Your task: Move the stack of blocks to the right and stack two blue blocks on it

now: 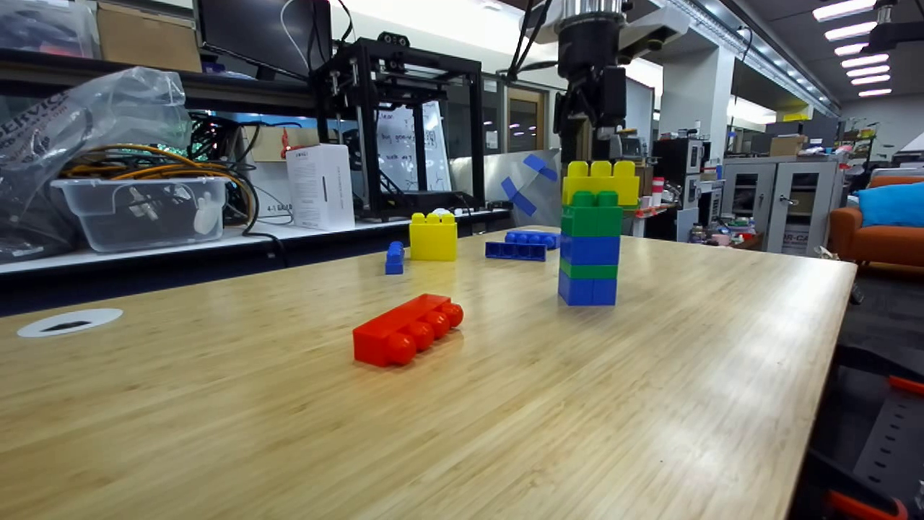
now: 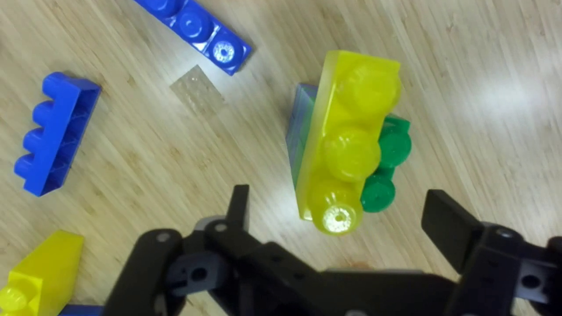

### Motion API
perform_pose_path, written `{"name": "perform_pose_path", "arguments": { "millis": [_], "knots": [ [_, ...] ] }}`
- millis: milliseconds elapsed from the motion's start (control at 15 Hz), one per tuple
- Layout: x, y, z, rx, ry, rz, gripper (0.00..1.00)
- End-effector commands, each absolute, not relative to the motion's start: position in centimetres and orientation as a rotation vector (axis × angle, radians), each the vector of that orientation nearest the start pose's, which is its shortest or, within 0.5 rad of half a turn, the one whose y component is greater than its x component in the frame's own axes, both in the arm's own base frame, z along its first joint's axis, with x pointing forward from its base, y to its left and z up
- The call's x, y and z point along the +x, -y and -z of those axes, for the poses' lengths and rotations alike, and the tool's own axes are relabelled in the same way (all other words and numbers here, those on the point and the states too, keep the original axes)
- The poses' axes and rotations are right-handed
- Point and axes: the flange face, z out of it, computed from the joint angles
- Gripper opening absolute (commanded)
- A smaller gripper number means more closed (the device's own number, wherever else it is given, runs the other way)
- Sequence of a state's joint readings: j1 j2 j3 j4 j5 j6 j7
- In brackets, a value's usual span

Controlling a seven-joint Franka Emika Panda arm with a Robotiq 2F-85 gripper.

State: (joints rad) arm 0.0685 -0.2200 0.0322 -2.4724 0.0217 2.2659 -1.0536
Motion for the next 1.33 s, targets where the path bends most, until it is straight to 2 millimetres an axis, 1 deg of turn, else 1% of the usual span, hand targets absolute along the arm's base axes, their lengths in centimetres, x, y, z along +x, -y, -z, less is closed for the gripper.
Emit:
{"name": "perform_pose_path", "arguments": {
  "millis": [0, 67, 200, 333, 467, 600, 733, 867, 1067, 1133, 1200, 1267],
  "knots": [
    [44.0, -3.7, -40.8, -2.565, 1.84, 0.106, 1.0],
    [43.9, -3.2, -41.8, -2.52, 1.886, 0.136, 1.0],
    [43.5, -1.2, -44.4, -2.435, 1.993, 0.208, 1.0],
    [43.2, 1.5, -46.8, -2.325, 2.122, 0.268, 1.0],
    [42.9, 4.3, -48.4, -2.237, 2.207, 0.318, 1.0],
    [43.3, 6.8, -49.2, -2.165, 2.287, 0.352, 1.0],
    [44.2, 8.7, -48.8, -2.122, 2.338, 0.373, 1.0],
    [45.1, 9.5, -47.8, -2.086, 2.362, 0.358, 1.0],
    [46.7, 9.4, -45.1, -2.033, 2.384, 0.292, 1.0],
    [47.1, 9.5, -44.5, -2.034, 2.381, 0.277, 1.0],
    [46.1, 9.2, -44.9, -2.059, 2.361, 0.276, 1.0],
    [46.5, 9.2, -44.3, -2.054, 2.36, 0.259, 1.0]
  ]
}}
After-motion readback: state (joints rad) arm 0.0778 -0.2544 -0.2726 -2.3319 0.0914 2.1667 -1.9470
